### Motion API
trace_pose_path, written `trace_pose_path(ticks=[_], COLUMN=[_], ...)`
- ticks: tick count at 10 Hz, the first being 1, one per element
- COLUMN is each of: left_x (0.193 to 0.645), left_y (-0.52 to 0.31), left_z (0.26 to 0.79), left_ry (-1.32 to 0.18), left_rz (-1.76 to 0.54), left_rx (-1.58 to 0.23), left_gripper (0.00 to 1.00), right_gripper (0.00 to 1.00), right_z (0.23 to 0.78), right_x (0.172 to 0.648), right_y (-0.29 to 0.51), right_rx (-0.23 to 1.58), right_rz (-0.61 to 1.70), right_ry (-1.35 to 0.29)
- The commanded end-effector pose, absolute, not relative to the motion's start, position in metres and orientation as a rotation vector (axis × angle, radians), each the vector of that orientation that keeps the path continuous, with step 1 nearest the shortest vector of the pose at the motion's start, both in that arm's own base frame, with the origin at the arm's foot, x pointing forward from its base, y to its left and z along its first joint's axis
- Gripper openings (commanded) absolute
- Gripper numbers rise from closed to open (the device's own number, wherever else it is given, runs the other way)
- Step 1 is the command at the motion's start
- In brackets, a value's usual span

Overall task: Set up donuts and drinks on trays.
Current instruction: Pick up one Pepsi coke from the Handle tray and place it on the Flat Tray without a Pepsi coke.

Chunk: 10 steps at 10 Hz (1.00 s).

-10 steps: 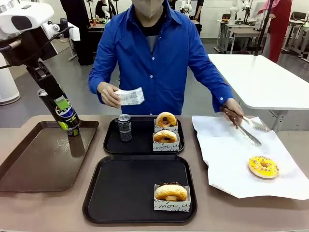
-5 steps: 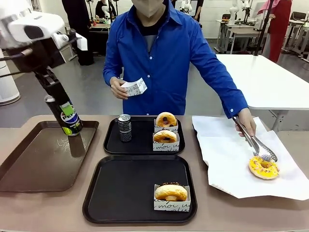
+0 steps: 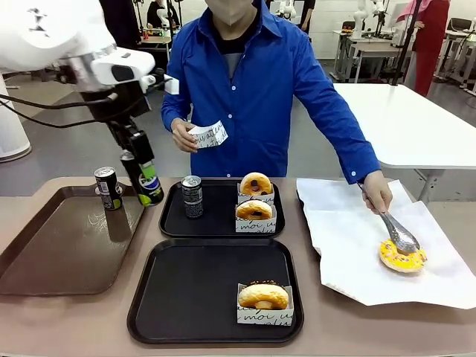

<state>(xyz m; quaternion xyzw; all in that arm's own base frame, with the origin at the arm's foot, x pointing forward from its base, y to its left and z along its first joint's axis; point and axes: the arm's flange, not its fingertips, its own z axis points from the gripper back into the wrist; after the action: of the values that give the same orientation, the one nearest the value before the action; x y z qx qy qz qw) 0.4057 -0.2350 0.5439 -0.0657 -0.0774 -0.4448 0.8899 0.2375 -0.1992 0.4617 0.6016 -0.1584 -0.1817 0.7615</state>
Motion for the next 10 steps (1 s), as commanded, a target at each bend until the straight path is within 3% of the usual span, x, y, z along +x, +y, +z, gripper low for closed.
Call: trace_pose_path(ticks=[1, 4, 10], left_x=[0.412, 0.41, 0.416], left_y=[-0.262, -0.292, -0.313], left_z=[0.536, 0.504, 0.448], left_ry=[-0.125, -0.174, -0.098], left_rz=[-0.926, -0.92, -0.982], left_rx=[-0.157, -0.134, -0.13], left_gripper=[0.59, 0.59, 0.59], right_gripper=[1.0, 1.0, 1.0], right_z=[0.461, 0.461, 0.461], right_x=[0.238, 0.238, 0.238], right_y=[-0.2, -0.2, -0.2], right_rx=[1.325, 1.325, 1.325], right_rz=[-0.387, -0.387, -0.387], right_ry=[-0.349, -0.349, -0.349])
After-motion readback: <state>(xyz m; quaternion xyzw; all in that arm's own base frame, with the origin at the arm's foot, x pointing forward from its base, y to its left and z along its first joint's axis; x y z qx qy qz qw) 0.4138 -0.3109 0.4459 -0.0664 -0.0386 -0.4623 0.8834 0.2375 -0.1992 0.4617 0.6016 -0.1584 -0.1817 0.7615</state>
